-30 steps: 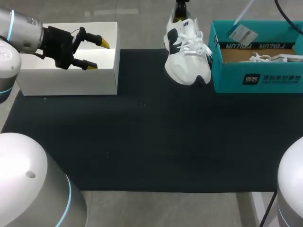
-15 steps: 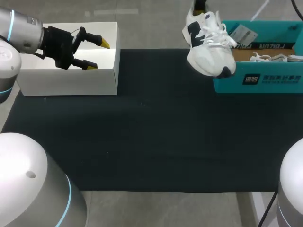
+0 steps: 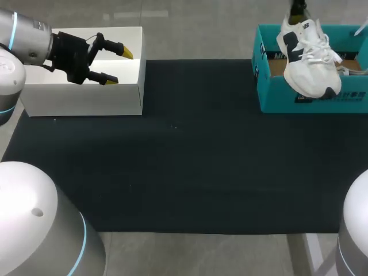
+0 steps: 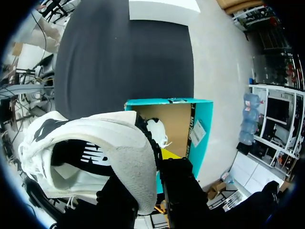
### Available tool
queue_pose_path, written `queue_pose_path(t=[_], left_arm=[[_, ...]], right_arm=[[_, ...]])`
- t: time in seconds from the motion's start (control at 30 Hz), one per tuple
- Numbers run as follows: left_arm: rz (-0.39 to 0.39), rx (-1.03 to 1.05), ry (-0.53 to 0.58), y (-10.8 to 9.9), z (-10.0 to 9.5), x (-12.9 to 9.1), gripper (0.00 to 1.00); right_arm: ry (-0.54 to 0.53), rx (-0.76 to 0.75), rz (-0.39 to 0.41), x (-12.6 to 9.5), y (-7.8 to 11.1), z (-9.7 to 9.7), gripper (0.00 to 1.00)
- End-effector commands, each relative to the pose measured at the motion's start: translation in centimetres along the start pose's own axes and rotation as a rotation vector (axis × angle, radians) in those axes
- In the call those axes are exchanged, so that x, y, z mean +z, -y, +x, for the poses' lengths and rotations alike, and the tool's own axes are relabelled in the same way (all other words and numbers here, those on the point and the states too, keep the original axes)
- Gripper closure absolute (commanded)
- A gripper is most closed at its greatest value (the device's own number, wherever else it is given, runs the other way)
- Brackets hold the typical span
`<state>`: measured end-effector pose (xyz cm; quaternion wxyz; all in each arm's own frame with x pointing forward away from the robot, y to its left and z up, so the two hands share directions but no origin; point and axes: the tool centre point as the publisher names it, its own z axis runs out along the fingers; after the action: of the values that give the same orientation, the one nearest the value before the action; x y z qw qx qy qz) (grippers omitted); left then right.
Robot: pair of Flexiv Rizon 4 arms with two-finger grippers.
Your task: Take the shoe out of the shoebox, open the shoe tongue, remove and reinsert the insole, then place the shoe into the shoebox
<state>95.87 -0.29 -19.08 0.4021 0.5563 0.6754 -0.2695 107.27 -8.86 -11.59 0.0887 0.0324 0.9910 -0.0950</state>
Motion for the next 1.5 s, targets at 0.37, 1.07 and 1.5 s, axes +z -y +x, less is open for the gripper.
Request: queue_pose_path(t=[0.37, 1.07, 1.5], left_arm=[[0.0, 0.001, -0.002, 0.0, 0.0, 0.0, 0.0], [0.0, 0.001, -0.002, 0.0, 0.0, 0.0, 0.0], [0.0, 0.001, -0.002, 0.0, 0.0, 0.0, 0.0]], right_arm=[[-0.083, 0.045, -0.121, 0.4, 5.6, -1.4, 1.0], [-0.103, 0.076, -0.133, 0.5, 5.3, -1.3, 1.0], [-0.033, 0.037, -0.068, 4.2, 10.5, -5.7, 1.0]])
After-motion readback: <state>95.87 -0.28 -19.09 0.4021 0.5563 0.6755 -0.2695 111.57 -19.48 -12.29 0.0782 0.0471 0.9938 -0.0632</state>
